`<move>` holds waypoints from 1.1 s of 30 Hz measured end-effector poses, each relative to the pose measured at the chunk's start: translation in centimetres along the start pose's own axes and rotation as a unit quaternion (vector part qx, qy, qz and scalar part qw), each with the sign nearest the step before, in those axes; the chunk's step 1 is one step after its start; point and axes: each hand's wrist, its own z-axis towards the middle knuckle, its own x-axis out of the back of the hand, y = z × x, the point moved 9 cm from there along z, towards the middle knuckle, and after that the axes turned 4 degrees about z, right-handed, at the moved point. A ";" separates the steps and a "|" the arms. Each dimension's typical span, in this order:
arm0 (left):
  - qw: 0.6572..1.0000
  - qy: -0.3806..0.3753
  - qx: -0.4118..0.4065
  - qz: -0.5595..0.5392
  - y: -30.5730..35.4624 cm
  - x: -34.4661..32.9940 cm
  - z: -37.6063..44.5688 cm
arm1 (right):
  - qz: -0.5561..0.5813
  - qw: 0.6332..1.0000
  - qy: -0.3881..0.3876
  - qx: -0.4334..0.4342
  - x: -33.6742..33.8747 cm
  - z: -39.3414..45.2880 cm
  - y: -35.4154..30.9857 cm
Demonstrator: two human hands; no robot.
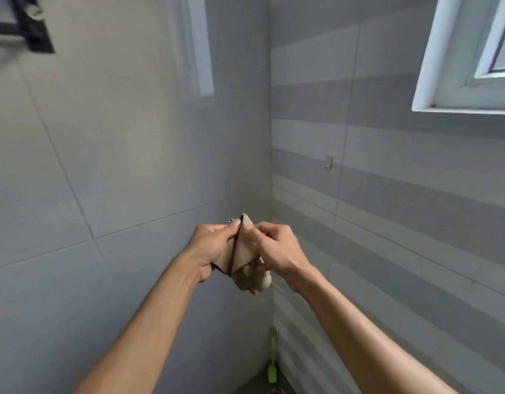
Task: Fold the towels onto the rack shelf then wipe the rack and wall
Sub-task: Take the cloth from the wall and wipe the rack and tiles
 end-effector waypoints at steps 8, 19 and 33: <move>0.991 0.130 0.012 -0.019 -1.8 10.7 -10.2 | 0.116 0.986 -0.105 0.051 -9.5 -6.4 -0.2; 0.982 0.077 -0.060 -0.160 3.1 20.5 -19.0 | 0.175 0.933 -0.172 0.264 -24.2 -13.6 -11.8; 0.974 0.116 -0.192 -0.017 9.6 42.4 -20.4 | 0.236 0.917 -0.065 0.316 -39.7 -12.6 -24.4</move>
